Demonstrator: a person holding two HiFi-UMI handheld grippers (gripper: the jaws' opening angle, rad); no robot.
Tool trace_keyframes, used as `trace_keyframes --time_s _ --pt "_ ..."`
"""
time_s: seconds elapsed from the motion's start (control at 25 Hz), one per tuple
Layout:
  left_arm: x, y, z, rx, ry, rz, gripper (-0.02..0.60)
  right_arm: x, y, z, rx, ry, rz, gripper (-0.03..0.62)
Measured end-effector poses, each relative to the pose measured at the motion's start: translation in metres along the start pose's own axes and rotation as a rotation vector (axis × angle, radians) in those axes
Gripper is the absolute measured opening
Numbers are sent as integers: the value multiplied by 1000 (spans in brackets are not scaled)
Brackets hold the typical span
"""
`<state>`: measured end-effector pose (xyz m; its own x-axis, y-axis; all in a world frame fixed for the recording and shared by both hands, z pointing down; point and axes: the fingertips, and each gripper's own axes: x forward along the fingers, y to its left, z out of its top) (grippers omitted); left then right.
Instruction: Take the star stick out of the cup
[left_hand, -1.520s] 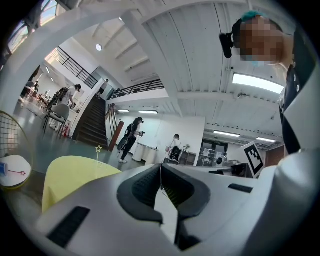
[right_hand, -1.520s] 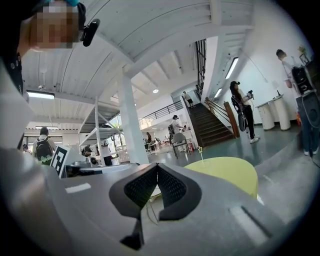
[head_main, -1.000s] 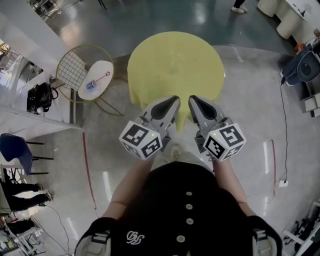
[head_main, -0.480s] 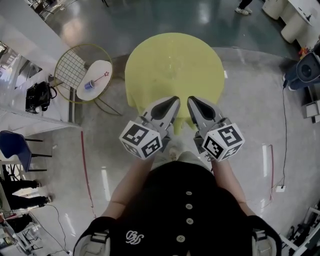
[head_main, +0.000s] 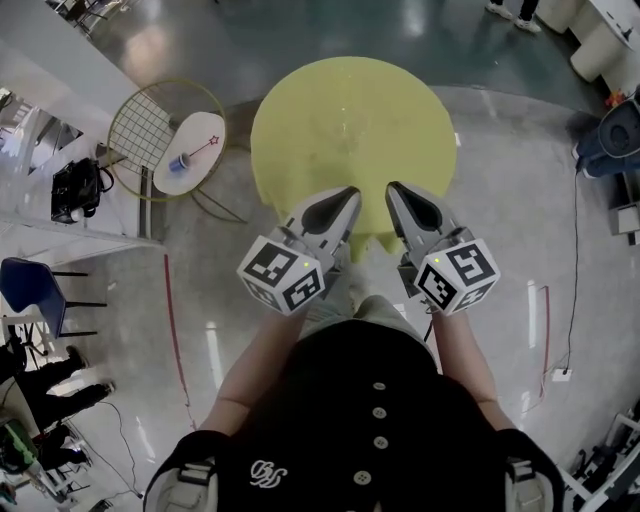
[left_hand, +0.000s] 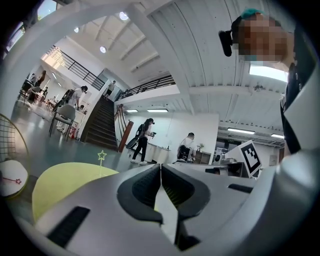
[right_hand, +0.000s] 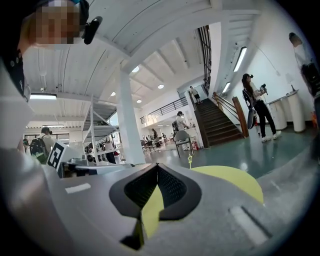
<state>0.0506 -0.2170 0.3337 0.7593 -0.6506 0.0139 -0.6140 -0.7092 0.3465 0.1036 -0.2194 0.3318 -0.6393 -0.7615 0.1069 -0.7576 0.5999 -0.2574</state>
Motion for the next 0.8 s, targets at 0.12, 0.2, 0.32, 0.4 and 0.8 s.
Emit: trace_keyframes --time_s 0.12,0.2,0.32,0.4,0.8 --pt "6 8 1 -9 8 0 18 5 -9 3 17 -10 -21 3" --pt "12 12 4 -10 8 -4 18 10 -13 3 26 -3 -23 3" --pt "21 22 9 -11 1 -2 18 22 -18 5 25 7 -16 3" --pt "26 28 10 -13 2 0 18 29 -21 7 25 8 -14 3" --pt "42 73 20 -42 -8 20 18 74 -39 12 7 44 -6 3"
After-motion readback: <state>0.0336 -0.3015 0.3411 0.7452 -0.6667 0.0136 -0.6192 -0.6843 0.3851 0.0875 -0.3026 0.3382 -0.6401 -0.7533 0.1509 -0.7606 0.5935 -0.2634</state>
